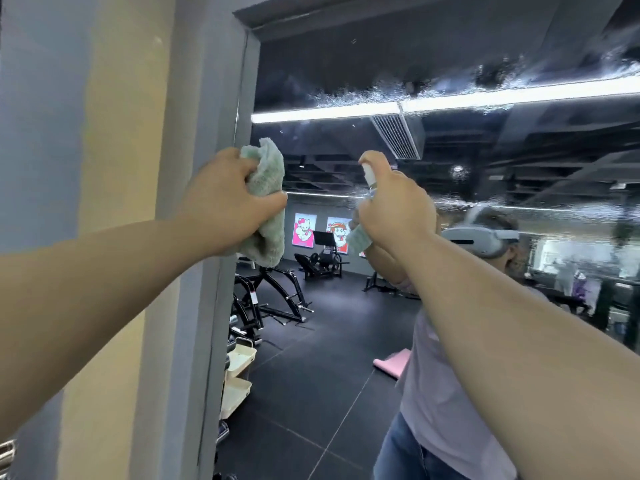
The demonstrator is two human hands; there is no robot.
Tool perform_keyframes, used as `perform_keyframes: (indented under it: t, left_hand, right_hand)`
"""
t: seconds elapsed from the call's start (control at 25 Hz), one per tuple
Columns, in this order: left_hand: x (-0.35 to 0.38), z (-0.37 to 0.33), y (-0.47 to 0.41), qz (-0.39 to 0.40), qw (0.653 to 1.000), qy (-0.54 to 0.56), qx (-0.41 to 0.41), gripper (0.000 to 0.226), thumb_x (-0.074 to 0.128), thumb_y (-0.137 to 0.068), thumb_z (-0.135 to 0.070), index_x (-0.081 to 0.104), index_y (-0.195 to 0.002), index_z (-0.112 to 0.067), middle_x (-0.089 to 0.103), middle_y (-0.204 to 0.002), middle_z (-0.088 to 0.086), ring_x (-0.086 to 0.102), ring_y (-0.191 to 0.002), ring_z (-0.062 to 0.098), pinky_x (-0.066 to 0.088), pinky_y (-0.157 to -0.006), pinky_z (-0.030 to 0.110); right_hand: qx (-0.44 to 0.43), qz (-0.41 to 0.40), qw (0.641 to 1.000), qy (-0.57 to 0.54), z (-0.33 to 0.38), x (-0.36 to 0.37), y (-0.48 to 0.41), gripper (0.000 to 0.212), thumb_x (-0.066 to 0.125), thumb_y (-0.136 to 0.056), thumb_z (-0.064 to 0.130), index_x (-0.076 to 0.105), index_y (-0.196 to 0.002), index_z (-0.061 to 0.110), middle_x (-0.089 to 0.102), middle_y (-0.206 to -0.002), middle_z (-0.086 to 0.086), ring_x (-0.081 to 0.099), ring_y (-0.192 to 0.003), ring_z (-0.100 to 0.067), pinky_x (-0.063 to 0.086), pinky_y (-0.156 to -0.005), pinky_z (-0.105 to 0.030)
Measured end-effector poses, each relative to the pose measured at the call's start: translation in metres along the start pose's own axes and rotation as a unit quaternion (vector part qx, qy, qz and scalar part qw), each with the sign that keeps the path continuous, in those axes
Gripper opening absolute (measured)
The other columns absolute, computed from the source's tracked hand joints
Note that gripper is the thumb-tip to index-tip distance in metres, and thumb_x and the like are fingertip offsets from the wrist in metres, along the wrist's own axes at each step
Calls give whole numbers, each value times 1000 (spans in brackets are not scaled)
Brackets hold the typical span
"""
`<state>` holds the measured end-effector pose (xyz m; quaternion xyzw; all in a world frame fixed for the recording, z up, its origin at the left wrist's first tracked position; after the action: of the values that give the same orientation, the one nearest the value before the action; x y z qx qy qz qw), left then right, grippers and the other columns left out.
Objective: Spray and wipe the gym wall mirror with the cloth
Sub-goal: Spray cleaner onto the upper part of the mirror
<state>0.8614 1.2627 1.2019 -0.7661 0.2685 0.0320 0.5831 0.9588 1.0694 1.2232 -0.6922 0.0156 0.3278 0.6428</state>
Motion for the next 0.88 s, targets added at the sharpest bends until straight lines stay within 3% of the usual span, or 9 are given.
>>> perform_keyframes:
  t: [0.2,0.48,0.6,0.76,0.88]
  left_hand:
    - [-23,72,-28,16,1000,16,22,20,66,-84,-34,52,-87,-21,43,-95,-2,43,-81,18,25,-69,20]
    - [-30,169,-46,44,998,49,10,27,65,-84,-37,63,-97,-14,50,-104,2,50,-85,22,35,-71,28]
    - [-28,192,-50,45,997,66,4,26,65,-84,-37,64,-94,-13,52,-104,4,52,-84,23,37,-71,29]
    - [-15,213,-50,54,994,93,-2,26,66,-84,-36,66,-90,-11,53,-104,5,53,-83,24,37,-71,28]
    - [-4,222,-49,60,992,109,-11,24,67,-84,-34,65,-88,-10,52,-100,4,50,-80,21,32,-69,25]
  right_hand:
    - [-9,37,999,37,81,45,-12,58,47,-90,10,29,-138,37,52,-96,-4,49,-67,-25,26,-47,-29]
    - [-53,84,992,80,162,100,-14,61,48,-89,12,27,-137,43,53,-102,-1,56,-78,-29,38,-59,-32]
    - [-70,94,988,104,181,118,-17,54,50,-85,12,32,-128,40,59,-101,-1,57,-79,-30,41,-60,-33]
    - [-66,106,980,158,185,123,-26,58,50,-91,18,26,-139,41,49,-100,-2,52,-75,-29,36,-60,-34]
    - [-70,113,978,162,183,121,-26,49,49,-92,23,31,-135,38,54,-102,-3,54,-78,-30,36,-61,-35]
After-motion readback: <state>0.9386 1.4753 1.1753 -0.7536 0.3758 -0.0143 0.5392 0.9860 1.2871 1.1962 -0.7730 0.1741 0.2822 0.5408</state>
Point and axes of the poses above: each hand's wrist, its own y-axis away from the middle knuckle, its own x-axis out of the palm, z = x × y, the point moved 9 cm from there along -y, towards the middle knuckle
